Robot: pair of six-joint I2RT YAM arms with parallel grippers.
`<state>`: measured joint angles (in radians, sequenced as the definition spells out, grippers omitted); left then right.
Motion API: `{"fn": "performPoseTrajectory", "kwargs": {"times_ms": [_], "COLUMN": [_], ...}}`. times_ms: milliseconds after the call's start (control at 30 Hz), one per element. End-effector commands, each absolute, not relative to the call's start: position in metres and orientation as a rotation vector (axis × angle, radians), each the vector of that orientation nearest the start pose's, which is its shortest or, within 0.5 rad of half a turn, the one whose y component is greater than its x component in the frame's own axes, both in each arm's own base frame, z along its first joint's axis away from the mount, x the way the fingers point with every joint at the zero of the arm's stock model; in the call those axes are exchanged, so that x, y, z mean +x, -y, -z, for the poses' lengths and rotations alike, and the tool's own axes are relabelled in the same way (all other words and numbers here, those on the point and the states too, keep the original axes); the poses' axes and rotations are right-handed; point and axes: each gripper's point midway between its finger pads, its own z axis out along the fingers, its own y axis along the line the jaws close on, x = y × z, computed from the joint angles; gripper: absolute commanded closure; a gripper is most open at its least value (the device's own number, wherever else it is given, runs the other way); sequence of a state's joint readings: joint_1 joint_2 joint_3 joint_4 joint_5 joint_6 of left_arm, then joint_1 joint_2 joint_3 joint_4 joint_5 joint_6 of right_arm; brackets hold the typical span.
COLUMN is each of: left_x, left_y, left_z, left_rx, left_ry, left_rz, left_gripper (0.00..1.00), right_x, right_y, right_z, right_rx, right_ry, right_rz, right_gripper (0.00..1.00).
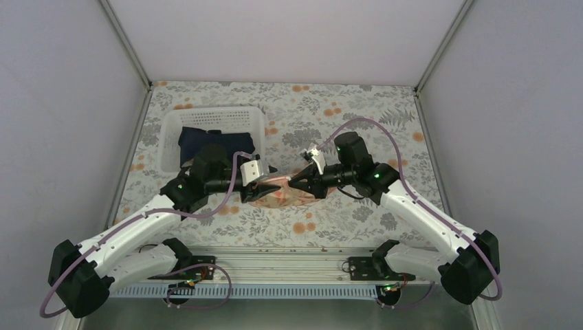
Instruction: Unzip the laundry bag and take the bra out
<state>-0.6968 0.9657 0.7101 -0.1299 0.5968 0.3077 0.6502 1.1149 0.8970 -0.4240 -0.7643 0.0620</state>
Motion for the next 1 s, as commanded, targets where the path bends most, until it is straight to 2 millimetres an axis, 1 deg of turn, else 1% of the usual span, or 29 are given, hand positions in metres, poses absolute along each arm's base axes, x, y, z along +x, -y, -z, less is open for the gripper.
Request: {"fn": "performPoseTrajectory", "kwargs": {"times_ms": [0, 100, 200, 233, 367, 400, 433, 500, 567, 600, 667, 700, 767, 867, 967], "left_x": [0.190, 0.192, 0.190, 0.188, 0.182, 0.181, 0.180, 0.179, 0.189, 0.195, 0.207, 0.209, 0.204, 0.194, 0.195], "left_y": [0.281, 0.281, 0.282, 0.282, 0.283, 0.283, 0.282, 0.281, 0.277, 0.273, 0.266, 0.263, 0.262, 0.262, 0.258], "left_z": [-0.252, -0.249, -0.241, -0.239, -0.235, -0.235, -0.237, -0.239, -0.242, -0.243, -0.243, -0.243, -0.242, -0.239, -0.238], "left_rx": [1.312, 1.329, 1.337, 1.340, 1.348, 1.354, 1.365, 1.387, 1.383, 1.375, 1.365, 1.366, 1.389, 1.404, 1.361], "left_ry": [-1.462, -1.461, -1.484, -1.490, -1.495, -1.489, -1.476, -1.444, -1.419, -1.415, -1.409, -1.406, -1.390, -1.386, -1.422], "left_rz": [0.777, 0.748, 0.771, 0.785, 0.819, 0.819, 0.817, 0.785, 0.685, 0.624, 0.514, 0.488, 0.495, 0.560, 0.590], "left_gripper": [0.47, 0.46, 0.46, 0.49, 0.85, 0.93, 0.97, 0.98, 0.98, 0.98, 0.98, 0.98, 0.98, 0.98, 0.98], "right_x": [0.167, 0.162, 0.161, 0.161, 0.162, 0.163, 0.167, 0.176, 0.186, 0.191, 0.201, 0.206, 0.215, 0.229, 0.241], "right_y": [-0.291, -0.291, -0.292, -0.292, -0.291, -0.291, -0.290, -0.286, -0.279, -0.274, -0.262, -0.257, -0.250, -0.238, -0.228], "right_z": [-0.247, -0.244, -0.244, -0.245, -0.247, -0.248, -0.249, -0.252, -0.250, -0.247, -0.233, -0.227, -0.223, -0.221, -0.219], "right_rx": [-1.171, -1.194, -1.198, -1.198, -1.193, -1.187, -1.170, -1.126, -1.083, -1.058, -1.005, -0.977, -0.934, -0.866, -0.814], "right_ry": [-1.928, -1.923, -1.917, -1.914, -1.906, -1.905, -1.912, -1.929, -1.957, -1.980, -2.045, -2.073, -2.095, -2.125, -2.152], "right_rz": [-1.252, -1.259, -1.258, -1.259, -1.242, -1.230, -1.209, -1.155, -1.108, -1.087, -1.043, -1.022, -0.994, -0.959, -0.932], "right_gripper": [0.97, 0.97, 0.97, 0.96, 0.97, 0.97, 0.97, 0.97, 0.97, 0.97, 0.97, 0.97, 0.97, 0.97, 0.97]}}
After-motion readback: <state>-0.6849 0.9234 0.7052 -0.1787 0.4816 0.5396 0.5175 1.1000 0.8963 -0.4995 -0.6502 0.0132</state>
